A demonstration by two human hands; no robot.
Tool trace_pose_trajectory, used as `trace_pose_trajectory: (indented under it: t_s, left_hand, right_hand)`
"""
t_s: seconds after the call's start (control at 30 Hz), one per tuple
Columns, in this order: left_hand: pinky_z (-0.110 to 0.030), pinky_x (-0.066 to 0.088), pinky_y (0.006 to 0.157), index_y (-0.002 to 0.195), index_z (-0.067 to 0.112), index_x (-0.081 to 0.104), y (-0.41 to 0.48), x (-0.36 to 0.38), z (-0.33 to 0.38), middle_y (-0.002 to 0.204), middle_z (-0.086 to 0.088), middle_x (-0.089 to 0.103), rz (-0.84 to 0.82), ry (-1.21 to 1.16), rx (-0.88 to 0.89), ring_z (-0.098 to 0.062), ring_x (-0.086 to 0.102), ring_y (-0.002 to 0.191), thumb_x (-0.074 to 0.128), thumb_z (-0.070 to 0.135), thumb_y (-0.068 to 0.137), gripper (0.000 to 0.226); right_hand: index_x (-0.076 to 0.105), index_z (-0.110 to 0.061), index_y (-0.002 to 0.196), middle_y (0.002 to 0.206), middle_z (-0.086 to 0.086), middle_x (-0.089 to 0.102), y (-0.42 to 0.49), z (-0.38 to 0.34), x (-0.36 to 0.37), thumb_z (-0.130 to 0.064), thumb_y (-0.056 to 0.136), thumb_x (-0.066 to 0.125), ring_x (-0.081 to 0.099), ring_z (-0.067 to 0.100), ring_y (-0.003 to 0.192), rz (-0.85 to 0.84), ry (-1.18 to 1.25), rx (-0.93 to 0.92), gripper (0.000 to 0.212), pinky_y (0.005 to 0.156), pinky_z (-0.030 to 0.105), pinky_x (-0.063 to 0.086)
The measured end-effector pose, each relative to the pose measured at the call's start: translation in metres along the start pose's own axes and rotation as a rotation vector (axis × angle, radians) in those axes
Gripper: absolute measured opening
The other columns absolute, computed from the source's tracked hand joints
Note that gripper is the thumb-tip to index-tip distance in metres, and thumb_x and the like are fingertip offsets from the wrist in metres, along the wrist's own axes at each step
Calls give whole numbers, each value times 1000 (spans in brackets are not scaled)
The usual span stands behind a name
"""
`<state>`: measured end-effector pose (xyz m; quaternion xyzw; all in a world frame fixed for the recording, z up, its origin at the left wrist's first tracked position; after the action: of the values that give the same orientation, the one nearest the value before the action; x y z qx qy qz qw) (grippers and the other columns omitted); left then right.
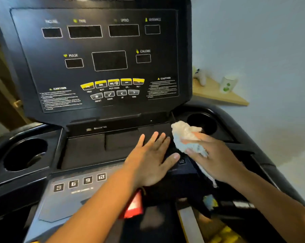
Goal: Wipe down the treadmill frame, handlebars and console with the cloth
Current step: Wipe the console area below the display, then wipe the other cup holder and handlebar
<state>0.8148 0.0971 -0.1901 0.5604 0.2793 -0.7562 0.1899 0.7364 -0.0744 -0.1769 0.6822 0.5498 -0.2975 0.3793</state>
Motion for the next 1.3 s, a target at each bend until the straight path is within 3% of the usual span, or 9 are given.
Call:
trace_pose_trajectory:
  t_s: [0.27,0.4,0.6,0.7,0.8,0.87,1.0,1.1,1.3]
  left_hand:
    - [-36,-9,122,150,41,-7,23,-2,17,161,18,-10,47,-98,-75,-6,-12,150,-14,70,82,74]
    - [-25,-14,117,149,42,-5,22,-1,16,157,23,-8,83,-130,-114,2,-14,146,-15,69,80,75]
    - [-17,-14,114,153,37,7,21,-5,16,156,27,-4,129,-144,-152,14,-15,140,-15,72,79,85]
    - [-19,-12,117,152,40,6,21,-3,15,158,26,-1,149,-133,-151,12,-13,142,-16,74,80,83]
    - [-22,-11,117,150,49,-6,22,-1,16,159,23,-3,155,-128,-132,8,-10,145,-11,71,85,69]
    - [-23,-11,118,149,51,-13,21,0,18,159,22,-11,144,-101,-116,5,-11,146,-9,71,86,65]
    - [-23,-14,117,152,40,-9,31,-2,29,157,23,-20,142,-50,-63,4,-20,145,-11,73,85,74]
    - [-24,-13,119,154,35,-4,44,-1,40,158,22,-16,157,-58,-14,9,-24,142,-17,75,82,84]
    - [-22,-9,119,156,36,-4,46,2,37,161,22,-11,162,-86,-17,11,-20,142,-10,72,87,78]
  right_hand:
    - [56,-21,134,136,4,53,48,9,24,-35,97,49,53,19,120,-7,-15,-108,41,101,29,45]
    - [57,-23,133,133,-6,54,18,20,5,-37,97,50,49,8,118,-34,62,-203,39,96,7,33]
    - [58,-29,129,135,-9,51,5,96,-26,-52,91,41,52,12,116,-35,-76,44,48,93,27,48]
    - [59,-28,129,137,-5,50,7,53,-7,-40,93,51,49,16,122,22,-47,-39,38,96,18,40]
    - [58,-25,131,140,4,51,10,23,17,-43,91,44,45,27,130,43,-12,-96,46,107,42,37]
    - [54,-25,135,140,3,51,8,34,16,-39,93,50,45,22,130,13,40,-122,44,109,40,36]
    - [62,-22,125,117,-7,63,-3,80,-17,-31,94,57,57,0,99,-25,117,-6,32,85,19,51]
    - [69,-19,106,102,-4,67,-9,112,-43,-38,92,55,60,7,84,166,64,237,27,66,14,41]
    - [64,-20,120,120,-2,62,2,38,7,-42,95,46,57,14,109,170,4,-36,38,97,30,45]
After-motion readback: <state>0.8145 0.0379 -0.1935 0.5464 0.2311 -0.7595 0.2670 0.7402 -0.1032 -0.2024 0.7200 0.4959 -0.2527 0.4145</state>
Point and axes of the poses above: each hand's wrist, its own y-axis towards the middle knuckle, its own x-axis out of the palm, z = x × y, the point moved 4 cm from there along y, towards the middle knuckle
